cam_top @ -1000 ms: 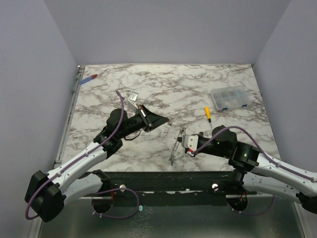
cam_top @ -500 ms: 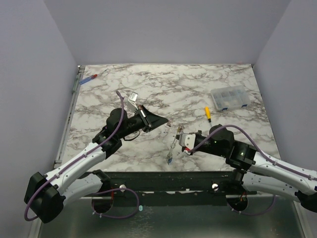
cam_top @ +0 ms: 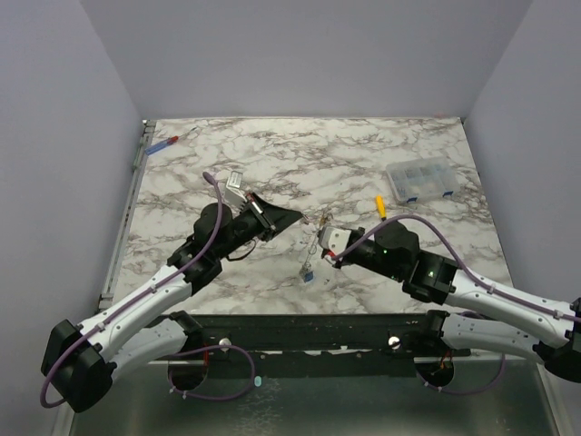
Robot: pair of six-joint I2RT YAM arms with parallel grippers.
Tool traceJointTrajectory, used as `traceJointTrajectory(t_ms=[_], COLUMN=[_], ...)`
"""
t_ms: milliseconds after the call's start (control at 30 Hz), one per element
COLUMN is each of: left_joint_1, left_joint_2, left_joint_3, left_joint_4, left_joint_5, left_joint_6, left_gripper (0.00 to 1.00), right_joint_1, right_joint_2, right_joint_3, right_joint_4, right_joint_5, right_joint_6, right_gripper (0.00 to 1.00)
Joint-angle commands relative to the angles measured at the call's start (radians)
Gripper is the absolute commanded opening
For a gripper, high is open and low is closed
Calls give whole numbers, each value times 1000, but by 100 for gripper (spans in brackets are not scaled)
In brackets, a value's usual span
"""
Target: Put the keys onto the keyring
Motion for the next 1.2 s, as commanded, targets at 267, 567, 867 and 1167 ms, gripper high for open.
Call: traceJointTrajectory(t_ms=[267,567,867,1167], left_joint_1=[-62,-67,-71,-78], left_joint_2=[-68,-57,-71,-75], left_joint_3=[-64,-80,-86,-74], left_joint_4=[-9,-18,-45,-53], left_joint_5=[-294,-240,-170,-141], left_joint_6=[-44,-36,-3,32], left_gripper=[0,0,0,0], right_joint_1=[-2,-4,-28,-29], right_joint_2=[137,221,239,232], right_joint_3=[81,89,84,69], right_joint_4=[150,240,253,243], right_joint_5=[-139,-44,28,48], right_joint_6=[155,141,136,70], right_gripper=[1,1,1,1])
